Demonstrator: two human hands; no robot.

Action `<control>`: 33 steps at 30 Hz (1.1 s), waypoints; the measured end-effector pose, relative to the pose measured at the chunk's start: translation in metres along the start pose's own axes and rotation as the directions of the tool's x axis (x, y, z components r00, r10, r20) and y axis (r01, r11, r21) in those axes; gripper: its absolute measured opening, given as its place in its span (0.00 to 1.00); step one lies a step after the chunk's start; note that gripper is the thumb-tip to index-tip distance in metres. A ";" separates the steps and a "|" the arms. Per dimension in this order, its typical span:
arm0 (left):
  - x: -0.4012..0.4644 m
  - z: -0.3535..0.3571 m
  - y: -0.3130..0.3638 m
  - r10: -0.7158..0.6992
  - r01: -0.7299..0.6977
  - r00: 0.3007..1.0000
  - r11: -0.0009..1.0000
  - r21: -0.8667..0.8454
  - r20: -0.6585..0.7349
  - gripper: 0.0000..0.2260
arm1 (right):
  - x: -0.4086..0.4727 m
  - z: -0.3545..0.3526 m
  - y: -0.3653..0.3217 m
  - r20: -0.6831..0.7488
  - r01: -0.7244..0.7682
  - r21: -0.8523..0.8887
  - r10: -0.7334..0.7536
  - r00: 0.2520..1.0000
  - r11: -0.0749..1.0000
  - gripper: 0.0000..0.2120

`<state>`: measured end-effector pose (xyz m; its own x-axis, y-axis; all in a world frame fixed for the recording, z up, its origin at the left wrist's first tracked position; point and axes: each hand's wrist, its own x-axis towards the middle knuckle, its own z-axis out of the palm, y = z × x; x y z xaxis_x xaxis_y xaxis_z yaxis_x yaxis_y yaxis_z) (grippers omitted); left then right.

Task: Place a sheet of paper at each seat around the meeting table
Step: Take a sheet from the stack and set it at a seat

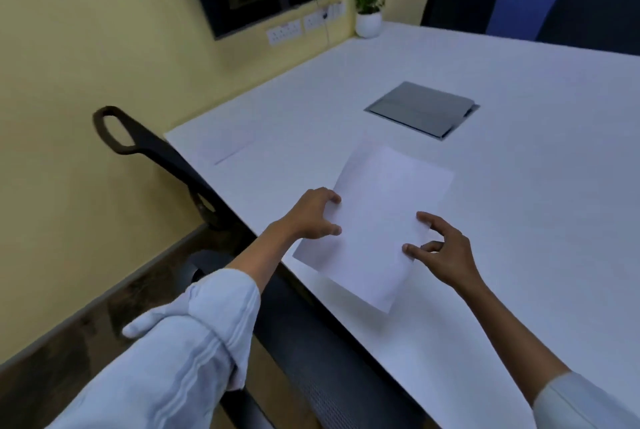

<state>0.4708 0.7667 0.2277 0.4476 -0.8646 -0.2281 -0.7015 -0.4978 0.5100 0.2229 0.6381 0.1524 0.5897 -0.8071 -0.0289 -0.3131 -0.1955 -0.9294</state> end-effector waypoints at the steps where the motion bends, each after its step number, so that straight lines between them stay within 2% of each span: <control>1: 0.016 0.010 -0.006 0.005 -0.006 0.999 1.000 0.018 0.051 0.30 | 0.003 0.004 0.010 -0.026 -0.040 -0.017 0.040 0.999 0.999 0.31; 7: 0.096 0.082 -0.046 0.072 -0.151 0.943 0.963 0.223 0.326 0.36 | 0.012 0.034 0.069 -0.151 -0.261 -0.094 0.245 0.958 0.961 0.31; 13: 0.121 0.154 -0.086 0.107 -0.258 0.874 0.929 0.266 0.474 0.43 | 0.018 0.065 0.116 -0.185 -0.419 -0.248 0.382 0.905 0.873 0.29; 16: 0.122 0.175 -0.099 0.172 -0.343 0.858 0.894 0.290 0.483 0.44 | 0.016 0.068 0.131 -0.195 -0.462 -0.305 0.420 0.886 0.833 0.27; 20: 0.128 0.181 -0.107 0.246 -0.432 0.850 0.830 0.352 0.465 0.43 | 0.008 0.070 0.148 -0.136 -0.454 -0.411 0.440 0.888 0.790 0.30; 23: 0.129 0.182 -0.111 0.248 -0.454 0.848 0.795 0.401 0.468 0.45 | 0.001 0.069 0.152 -0.130 -0.427 -0.582 0.439 0.889 0.692 0.32; 25: 0.129 0.183 -0.112 0.239 -0.458 0.847 0.782 0.423 0.475 0.45 | -0.003 0.067 0.154 -0.111 -0.352 -0.696 0.391 0.914 0.626 0.34; 28: 0.129 0.183 -0.111 0.227 -0.479 0.837 0.744 0.466 0.498 0.45 | -0.004 0.063 0.158 0.031 -0.183 -0.831 0.373 0.927 0.525 0.48; 31: 0.129 0.185 -0.109 0.221 -0.493 0.829 0.722 0.486 0.513 0.45 | -0.007 0.061 0.165 0.144 -0.113 -0.849 0.433 0.890 0.516 0.63; 33: 0.128 0.186 -0.108 0.211 -0.490 0.829 0.719 0.492 0.518 0.45 | -0.010 0.061 0.169 0.180 -0.087 -0.852 0.443 0.878 0.517 0.65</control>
<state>0.5005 0.6973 -0.0104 -0.0641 -0.8573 -0.5108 -0.9970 0.0323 0.0708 0.2092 0.6474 -0.0269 0.5129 -0.6953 -0.5035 -0.8470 -0.5055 -0.1647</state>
